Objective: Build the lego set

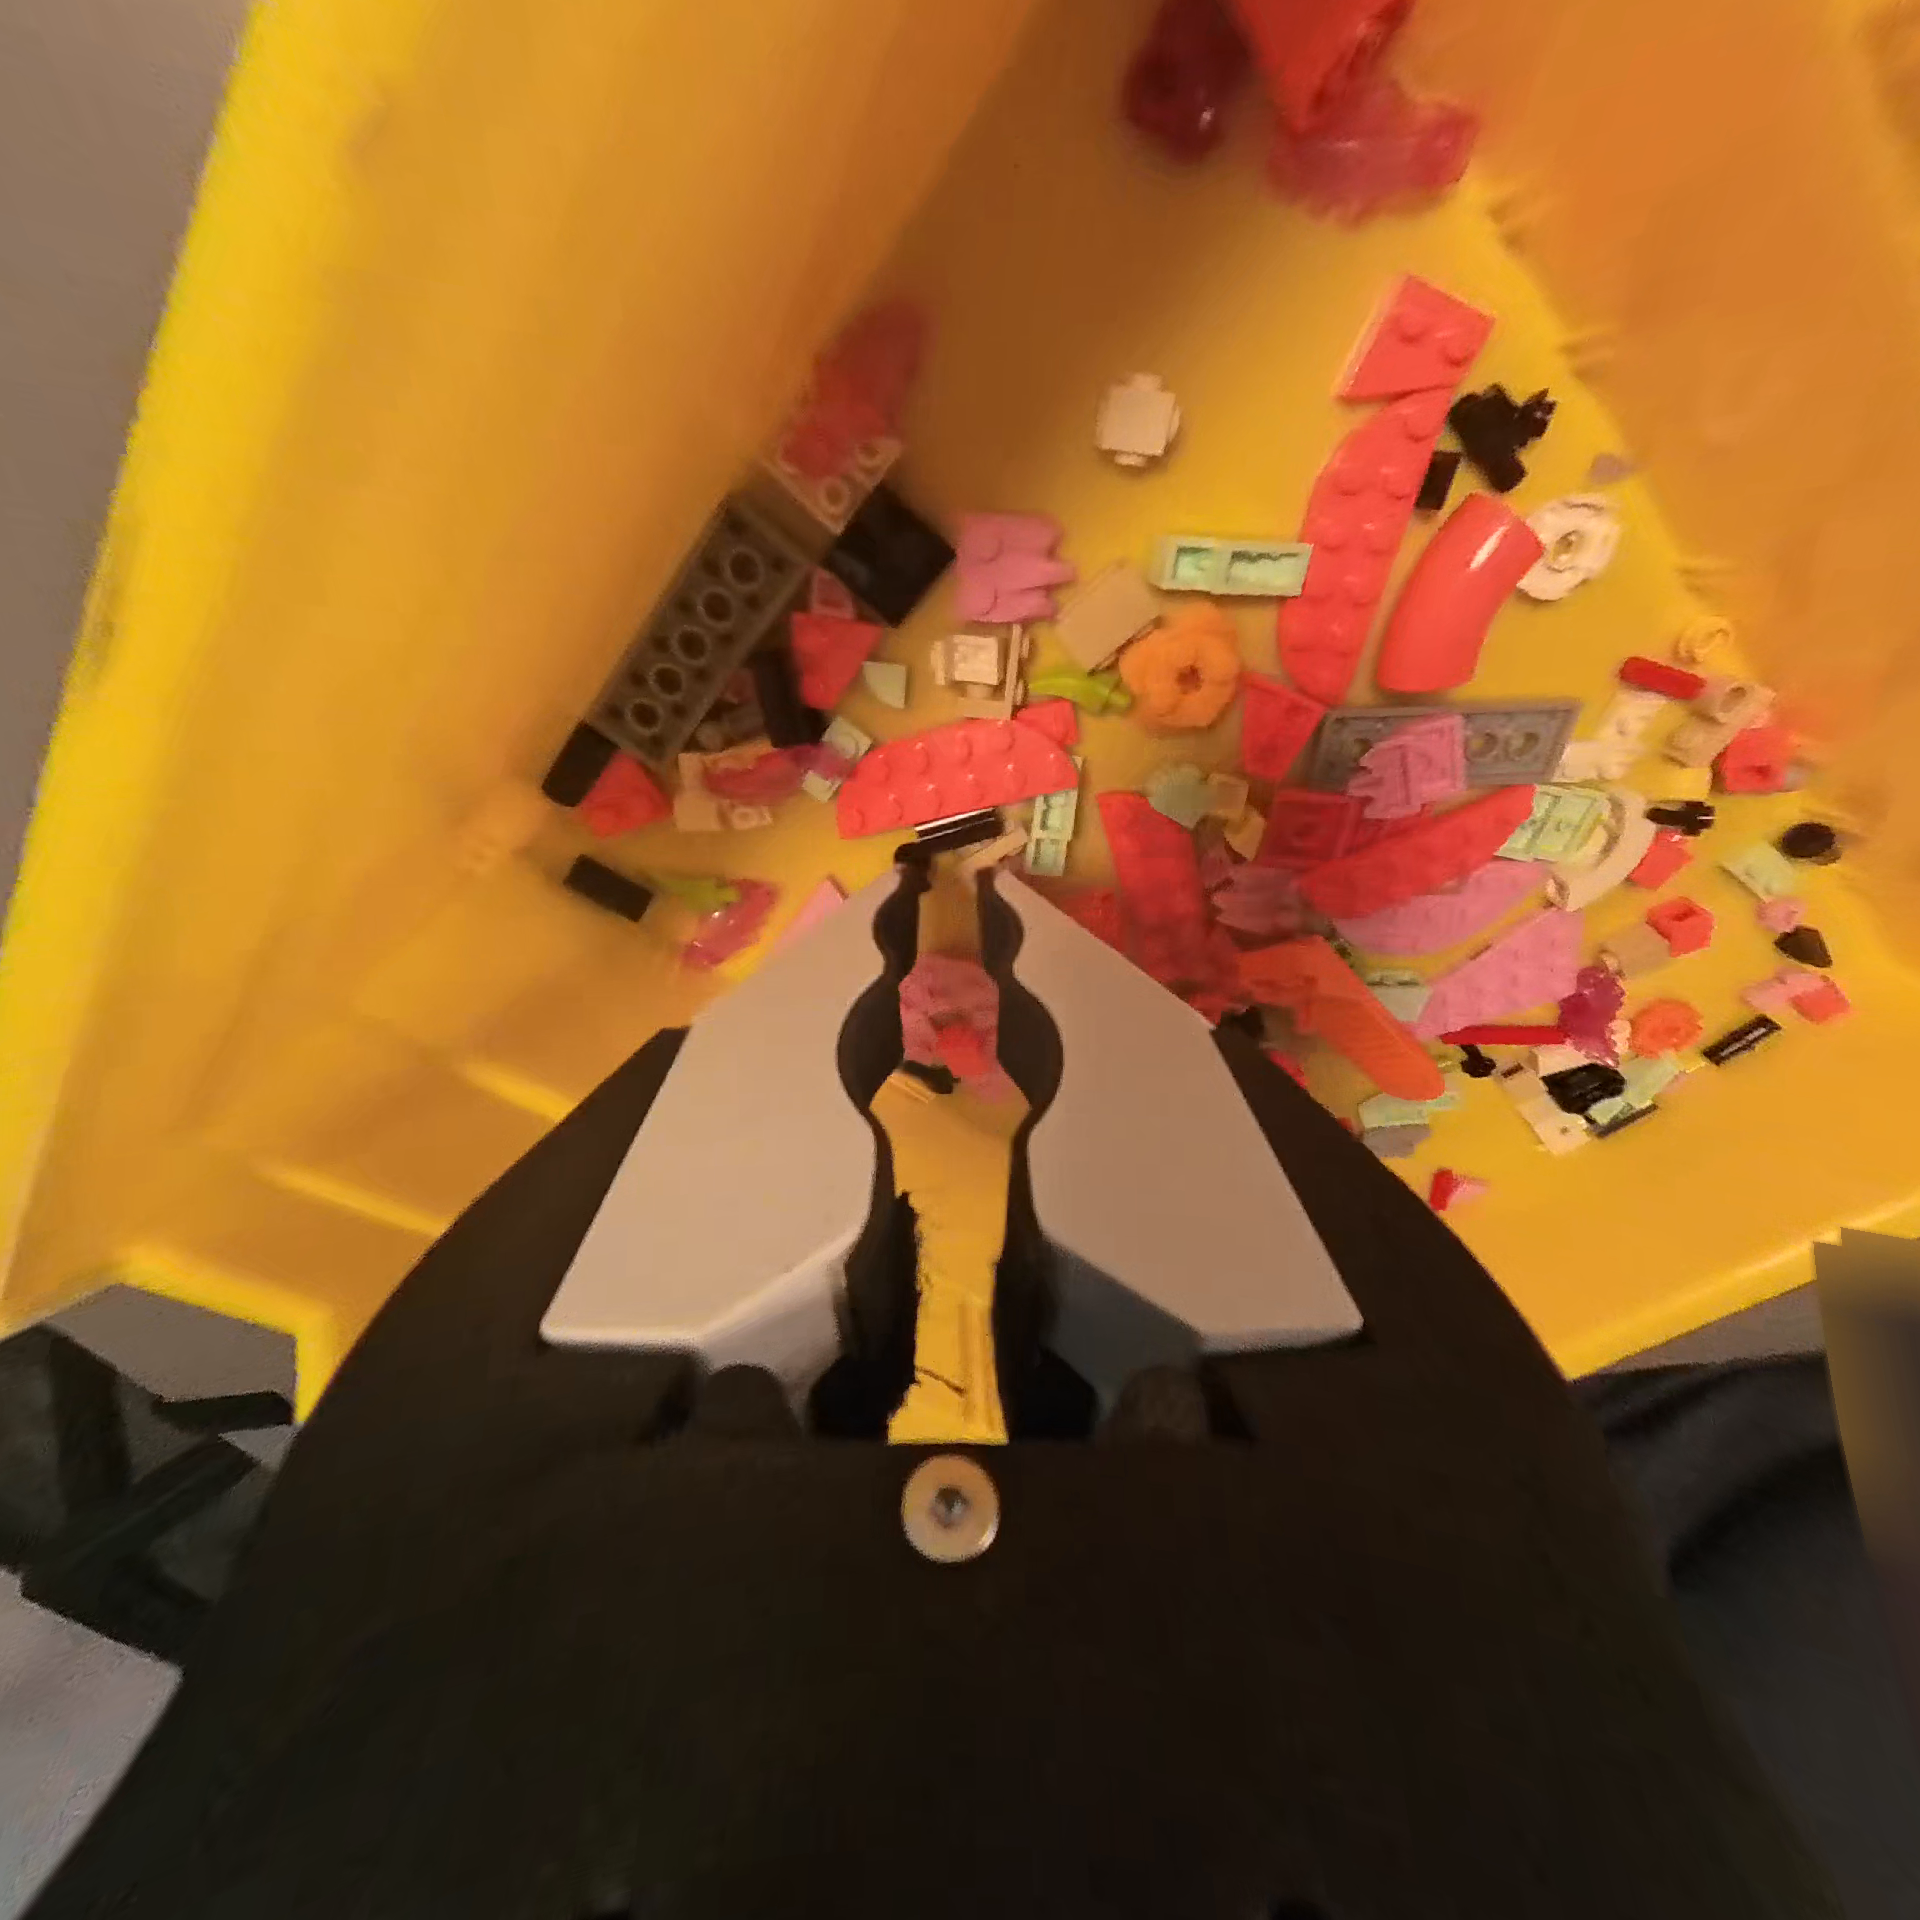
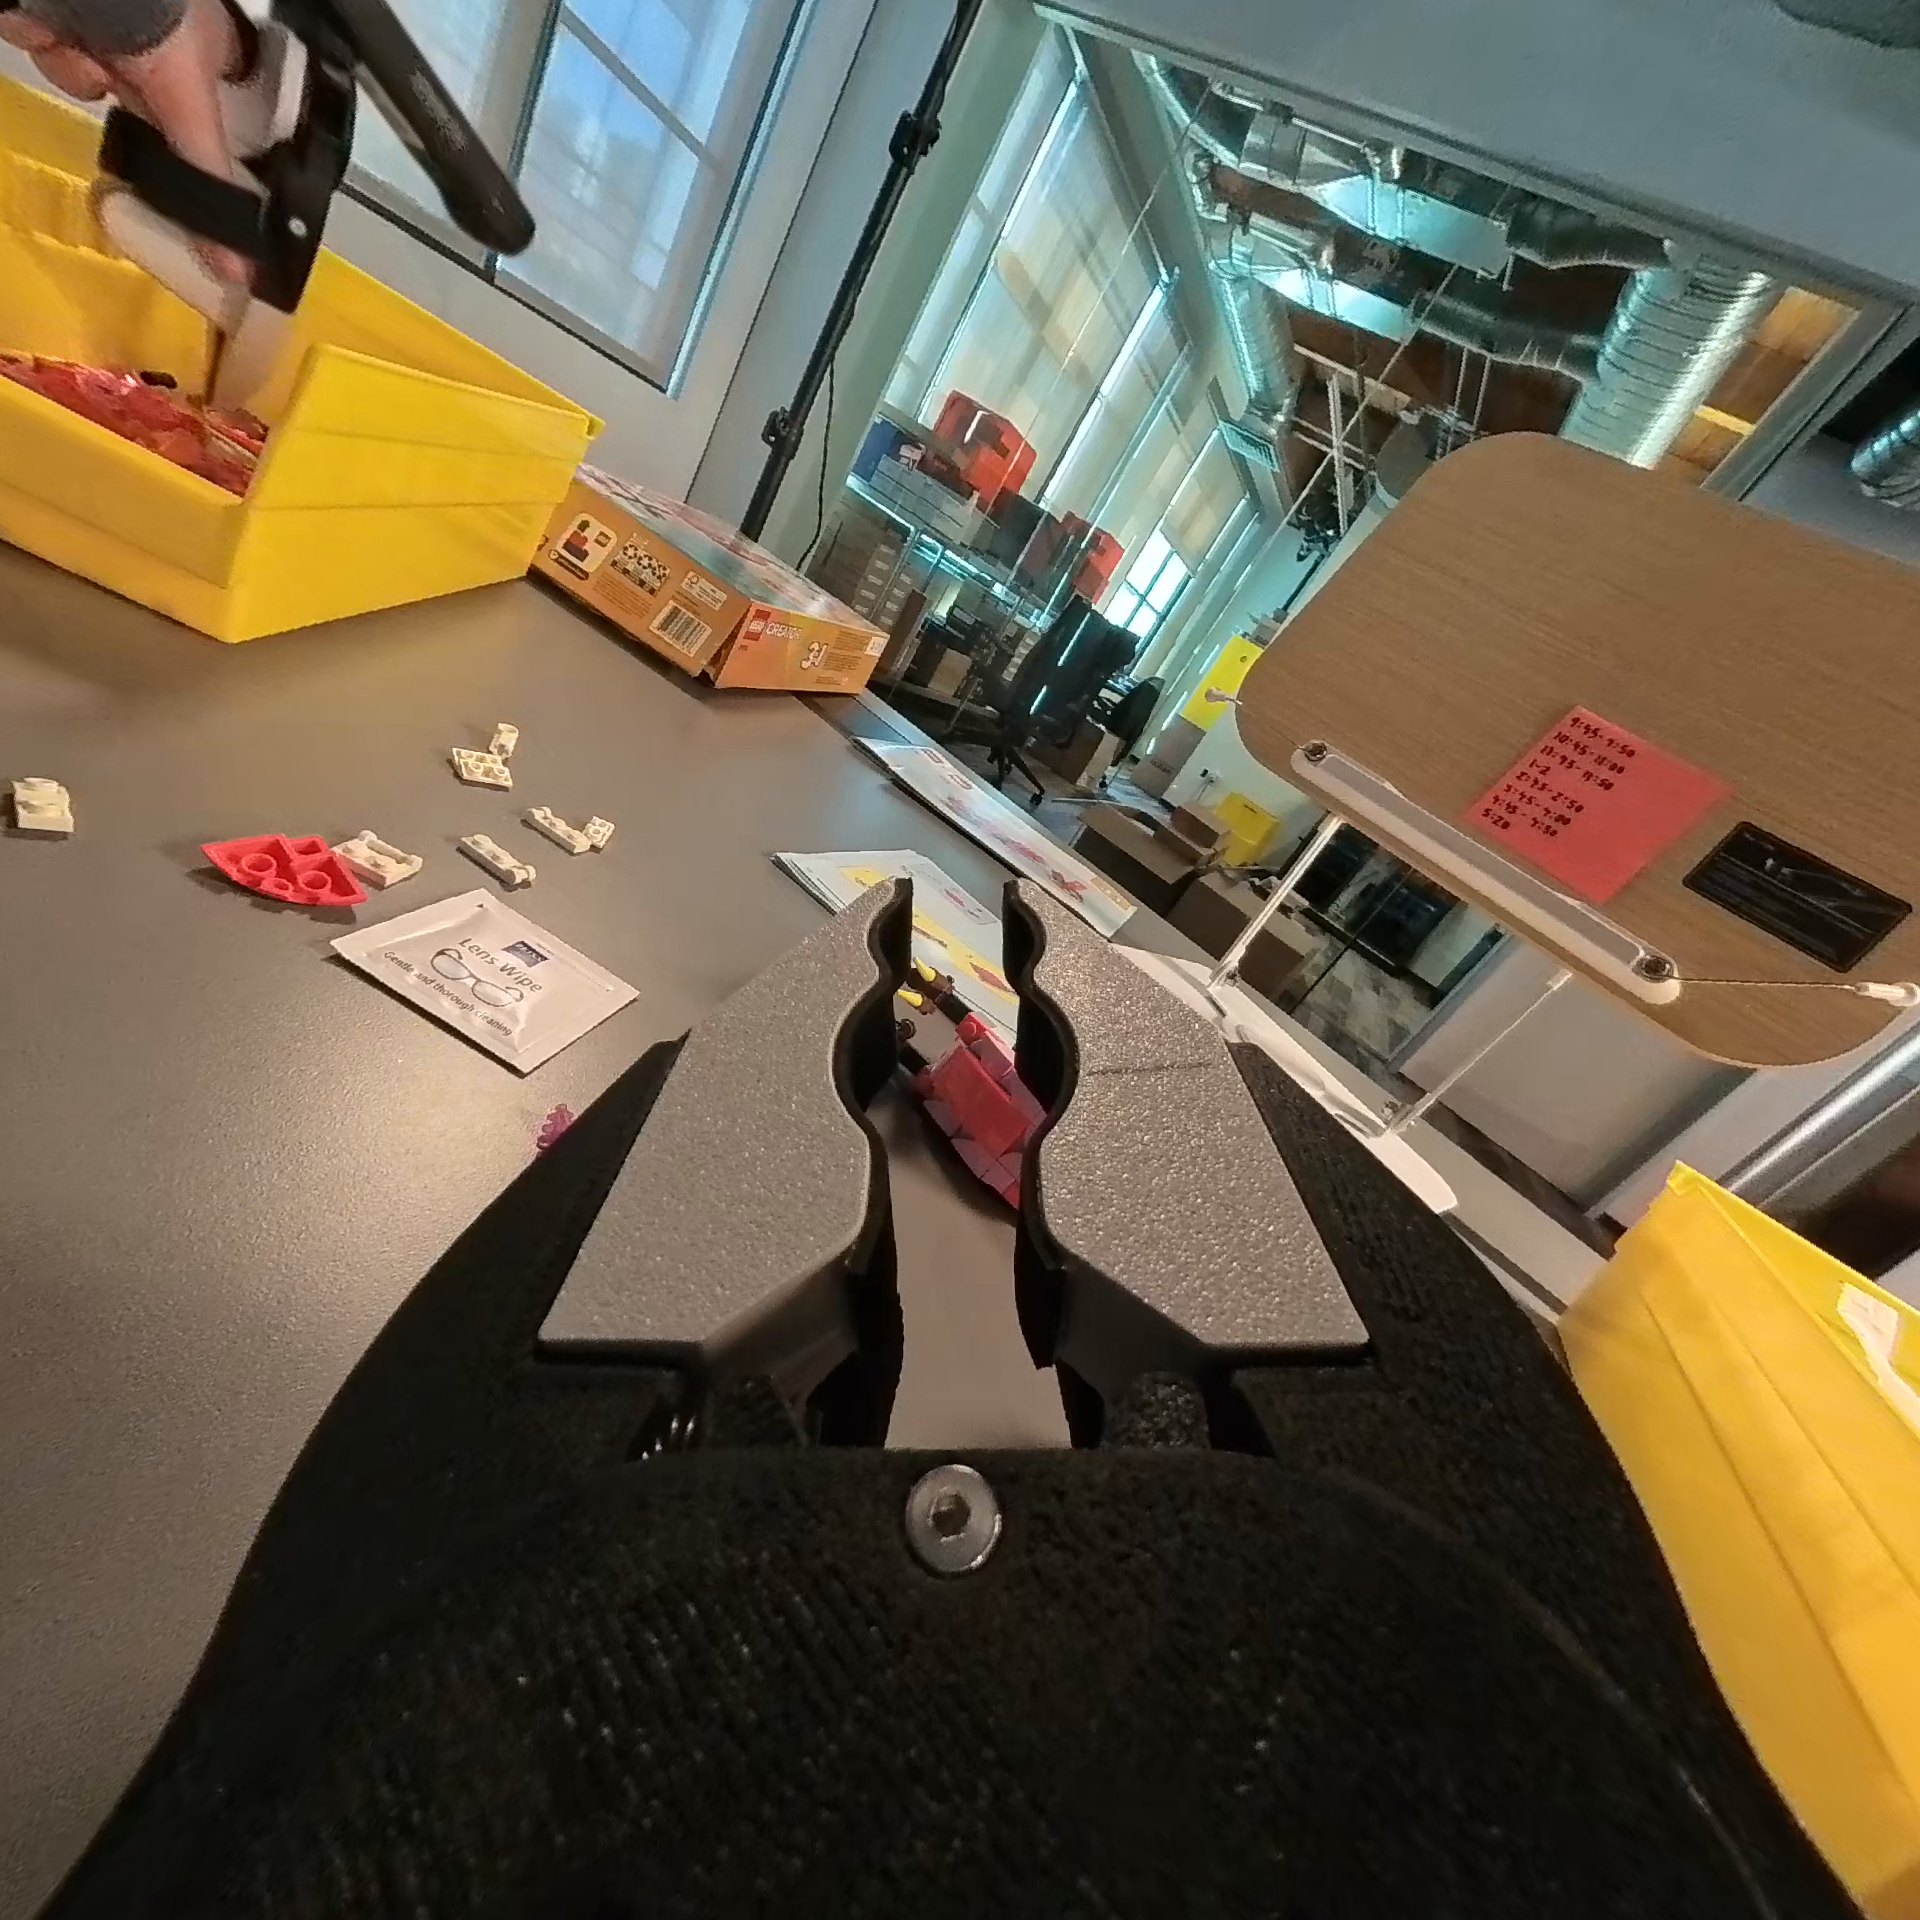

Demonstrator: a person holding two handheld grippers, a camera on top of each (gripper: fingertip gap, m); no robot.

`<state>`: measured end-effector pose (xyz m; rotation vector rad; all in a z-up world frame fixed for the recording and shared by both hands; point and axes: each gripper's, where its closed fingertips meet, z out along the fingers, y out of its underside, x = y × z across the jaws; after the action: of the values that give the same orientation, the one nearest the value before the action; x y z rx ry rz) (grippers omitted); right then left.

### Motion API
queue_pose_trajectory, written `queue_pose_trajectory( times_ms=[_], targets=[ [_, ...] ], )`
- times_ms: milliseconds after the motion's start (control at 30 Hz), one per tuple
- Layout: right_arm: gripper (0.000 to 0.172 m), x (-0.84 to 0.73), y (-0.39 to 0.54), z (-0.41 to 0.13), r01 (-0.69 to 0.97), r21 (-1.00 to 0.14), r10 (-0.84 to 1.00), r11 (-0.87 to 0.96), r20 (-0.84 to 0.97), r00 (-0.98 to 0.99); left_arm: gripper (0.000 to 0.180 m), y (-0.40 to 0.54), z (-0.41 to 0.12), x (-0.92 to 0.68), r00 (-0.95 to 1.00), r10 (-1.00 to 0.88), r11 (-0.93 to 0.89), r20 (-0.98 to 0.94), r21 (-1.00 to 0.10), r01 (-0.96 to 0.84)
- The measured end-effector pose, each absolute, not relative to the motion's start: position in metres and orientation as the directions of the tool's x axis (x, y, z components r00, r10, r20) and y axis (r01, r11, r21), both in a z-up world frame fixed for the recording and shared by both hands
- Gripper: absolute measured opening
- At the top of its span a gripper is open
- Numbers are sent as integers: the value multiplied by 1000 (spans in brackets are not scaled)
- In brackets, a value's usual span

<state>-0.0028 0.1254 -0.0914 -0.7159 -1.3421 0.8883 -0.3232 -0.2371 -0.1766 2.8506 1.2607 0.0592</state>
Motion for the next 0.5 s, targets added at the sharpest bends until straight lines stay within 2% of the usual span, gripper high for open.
queue_pose_trajectory(
  times_ms=[67, 233, 400, 500],
  targets=[
    [15, -3, 125, -91, -127, -856, 863, 501, 505, 6, 13, -242, -179, -326, 669, 743, -668, -3, 49, 743],
    [15, -3, 125, -92, -127, -855, 863, 502, 506, 5, 15, -254, -171, -357, 628, 765, -640, -142, -58, 766],
    [15, -3, 126, -91, -126, -855, 862, 503, 506, 5, 1, -279, -171, -357, 629, 736, -637, -252, 60, 769],
    [15, -3, 126, -91, -126, -855, 863, 502, 506, 5, 2, -275, -171, -359, 660, 701, -673, -270, 56, 738]
  ],
)
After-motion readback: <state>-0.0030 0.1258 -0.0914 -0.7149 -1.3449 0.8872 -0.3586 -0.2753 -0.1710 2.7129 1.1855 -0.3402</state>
